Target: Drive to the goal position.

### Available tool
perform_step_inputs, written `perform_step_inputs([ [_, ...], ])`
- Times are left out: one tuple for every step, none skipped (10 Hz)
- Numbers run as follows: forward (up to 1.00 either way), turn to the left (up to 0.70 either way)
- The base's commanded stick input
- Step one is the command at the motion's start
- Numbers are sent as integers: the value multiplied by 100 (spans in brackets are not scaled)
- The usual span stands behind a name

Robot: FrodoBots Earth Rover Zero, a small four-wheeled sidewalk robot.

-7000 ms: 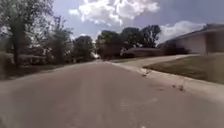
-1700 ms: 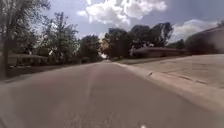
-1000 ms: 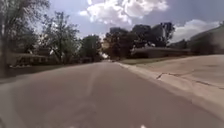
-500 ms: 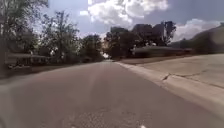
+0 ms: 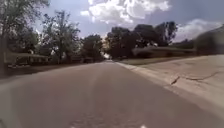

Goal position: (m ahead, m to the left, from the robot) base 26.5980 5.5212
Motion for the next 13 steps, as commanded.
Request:
perform_step_inputs([
  [70, 0],
  [70, 0],
  [70, 0],
  [70, 0],
  [70, 0],
  [70, 0],
  [70, 0],
  [70, 0],
  [70, 0],
  [70, 0],
  [70, 0],
  [70, 0],
  [70, 0],
])
